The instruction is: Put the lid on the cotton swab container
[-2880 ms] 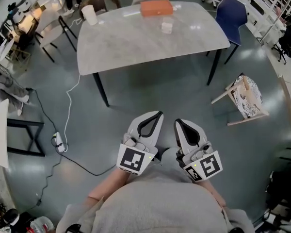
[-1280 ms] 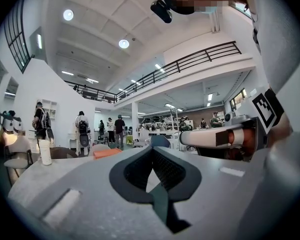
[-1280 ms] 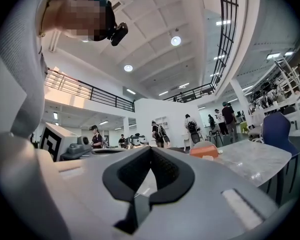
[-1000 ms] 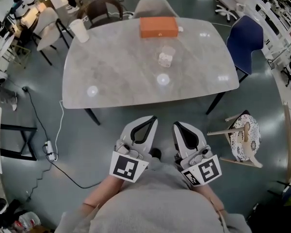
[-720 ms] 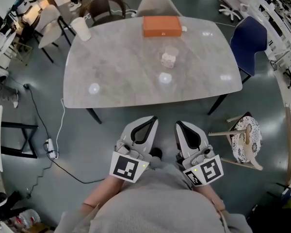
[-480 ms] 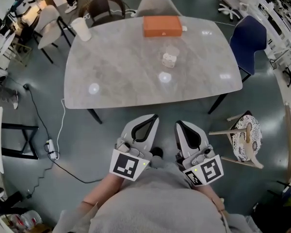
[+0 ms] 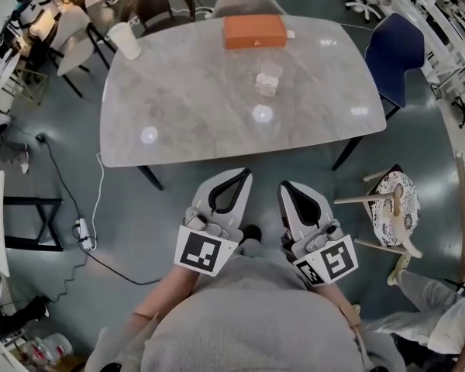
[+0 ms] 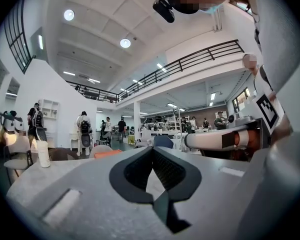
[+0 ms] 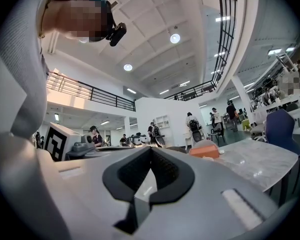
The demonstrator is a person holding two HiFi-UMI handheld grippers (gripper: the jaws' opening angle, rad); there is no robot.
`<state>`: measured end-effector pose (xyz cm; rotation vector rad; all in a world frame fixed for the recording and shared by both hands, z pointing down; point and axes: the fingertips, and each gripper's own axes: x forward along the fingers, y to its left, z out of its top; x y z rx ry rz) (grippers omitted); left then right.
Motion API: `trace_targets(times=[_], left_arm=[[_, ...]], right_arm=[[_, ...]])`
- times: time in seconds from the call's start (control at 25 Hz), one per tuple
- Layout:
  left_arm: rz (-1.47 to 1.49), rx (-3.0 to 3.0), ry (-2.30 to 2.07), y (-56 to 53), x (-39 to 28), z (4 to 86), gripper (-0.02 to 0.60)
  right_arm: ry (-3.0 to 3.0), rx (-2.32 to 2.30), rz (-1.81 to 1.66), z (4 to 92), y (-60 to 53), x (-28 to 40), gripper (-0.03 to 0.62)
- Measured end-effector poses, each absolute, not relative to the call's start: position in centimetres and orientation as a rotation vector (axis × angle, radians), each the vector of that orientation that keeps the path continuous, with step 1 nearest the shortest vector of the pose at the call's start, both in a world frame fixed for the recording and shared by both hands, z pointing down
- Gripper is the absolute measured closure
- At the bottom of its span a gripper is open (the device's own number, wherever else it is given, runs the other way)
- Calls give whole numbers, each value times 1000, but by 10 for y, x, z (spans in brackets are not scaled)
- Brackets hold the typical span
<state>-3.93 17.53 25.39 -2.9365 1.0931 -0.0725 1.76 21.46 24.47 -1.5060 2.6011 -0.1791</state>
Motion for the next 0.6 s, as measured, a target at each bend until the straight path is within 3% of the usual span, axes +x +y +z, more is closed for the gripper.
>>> trace_targets(times=[0.6], left_arm=[[-88,-2881,1208,168,-42,257,583]], right_arm=[[2641,-1413,-209,253,207,23,594]])
